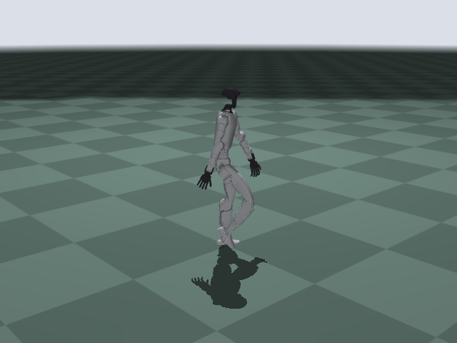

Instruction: In place motions

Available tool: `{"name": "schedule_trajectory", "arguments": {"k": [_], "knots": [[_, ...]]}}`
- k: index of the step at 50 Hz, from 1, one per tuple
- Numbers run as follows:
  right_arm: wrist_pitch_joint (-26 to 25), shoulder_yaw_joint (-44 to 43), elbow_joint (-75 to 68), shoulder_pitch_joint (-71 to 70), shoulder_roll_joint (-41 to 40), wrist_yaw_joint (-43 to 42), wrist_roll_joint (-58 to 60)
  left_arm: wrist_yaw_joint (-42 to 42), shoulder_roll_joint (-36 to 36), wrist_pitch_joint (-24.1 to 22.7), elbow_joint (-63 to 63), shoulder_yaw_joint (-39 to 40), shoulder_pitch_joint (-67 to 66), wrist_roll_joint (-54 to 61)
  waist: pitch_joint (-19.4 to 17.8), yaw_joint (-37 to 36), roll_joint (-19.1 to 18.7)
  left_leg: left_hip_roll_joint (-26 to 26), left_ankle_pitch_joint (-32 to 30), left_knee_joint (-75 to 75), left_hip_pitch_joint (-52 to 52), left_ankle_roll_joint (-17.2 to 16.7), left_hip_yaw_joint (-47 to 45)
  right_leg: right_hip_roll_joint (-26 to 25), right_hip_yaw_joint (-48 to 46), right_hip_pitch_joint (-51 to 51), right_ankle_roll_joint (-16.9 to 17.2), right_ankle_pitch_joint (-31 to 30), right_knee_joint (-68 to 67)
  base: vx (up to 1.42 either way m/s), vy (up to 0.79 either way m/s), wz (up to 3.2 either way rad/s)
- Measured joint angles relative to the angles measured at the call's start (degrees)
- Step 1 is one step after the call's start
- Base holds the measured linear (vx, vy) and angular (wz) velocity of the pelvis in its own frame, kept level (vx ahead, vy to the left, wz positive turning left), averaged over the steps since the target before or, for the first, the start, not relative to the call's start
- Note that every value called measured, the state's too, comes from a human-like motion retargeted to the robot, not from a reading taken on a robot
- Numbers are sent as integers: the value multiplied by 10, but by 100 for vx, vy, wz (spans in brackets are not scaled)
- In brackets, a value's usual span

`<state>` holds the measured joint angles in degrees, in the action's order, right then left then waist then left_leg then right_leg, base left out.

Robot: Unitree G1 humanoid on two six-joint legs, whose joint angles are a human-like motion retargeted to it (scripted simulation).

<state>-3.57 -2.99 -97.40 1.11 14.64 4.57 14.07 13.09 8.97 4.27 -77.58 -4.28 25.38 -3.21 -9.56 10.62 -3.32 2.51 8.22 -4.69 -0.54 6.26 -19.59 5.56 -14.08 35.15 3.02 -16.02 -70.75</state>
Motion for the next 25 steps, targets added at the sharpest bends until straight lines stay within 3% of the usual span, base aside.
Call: {"name": "schedule_trajectory", "arguments": {"k": [3,8,12,15,17,18,20,21,22,23,25], "knots": [[-29,-64,0,65,25,-28,-93,-48,2,-38,38,-13,28,8,15,1,-17,13,-2,1,-19,-2,7,-7,-4,51,-4,22,-47,4,3,20],[-7,-136,0,165,37,-80,-178,-42,0,-61,71,-36,-19,23,83,-25,-13,3,-2,17,-15,-8,-1,-2,-3,9,1,26,-1,33,-5,-15],[-11,-117,0,144,22,-106,-183,-53,-20,-53,39,-26,-82,21,87,-74,-6,-2,8,10,9,-19,-37,-29,15,-141,7,4,182,2,1,-70],[-17,-46,0,86,7,-85,-149,-80,-37,-48,-14,12,-164,43,86,-74,4,-19,15,-28,17,-23,-54,-47,18,-299,33,-1,424,2,3,-28],[-26,20,0,30,-16,-48,-120,-69,-36,-32,-55,52,-230,48,82,-66,17,-31,-20,-87,10,-33,-68,-43,-4,-387,18,139,545,-6,2,-16],[-28,51,0,-6,-33,-25,-107,-58,-33,-14,-76,76,-257,39,78,-71,34,-38,-59,-142,-8,-43,-87,-29,-6,-409,5,152,598,-29,-1,-61],[-24,85,22,-87,-68,43,-82,-35,-17,33,-132,113,-283,12,68,-109,54,32,-164,-362,-128,-48,-134,2,24,-421,13,136,667,-44,-14,-76],[-20,90,69,-105,-82,78,-72,-42,-2,41,-168,114,-296,5,62,-134,57,79,-179,-459,-189,-9,-144,2,33,-413,18,125,673,-36,-34,-43],[-16,96,116,-127,-95,112,-63,-50,11,50,-193,116,-313,3,54,-158,61,119,-171,-548,-243,26,-154,2,41,-404,20,115,678,-27,-42,-29],[-9,106,161,-153,-105,146,-54,-58,21,61,-197,119,-338,9,43,-180,70,146,-118,-618,-281,54,-164,5,46,-394,16,105,680,-31,-37,-71],[9,120,243,-214,-109,192,-30,-55,40,87,-198,122,-384,23,8,-240,86,220,-52,-733,-328,85,-199,16,14,-385,-4,100,673,-35,-33,-126]]}}
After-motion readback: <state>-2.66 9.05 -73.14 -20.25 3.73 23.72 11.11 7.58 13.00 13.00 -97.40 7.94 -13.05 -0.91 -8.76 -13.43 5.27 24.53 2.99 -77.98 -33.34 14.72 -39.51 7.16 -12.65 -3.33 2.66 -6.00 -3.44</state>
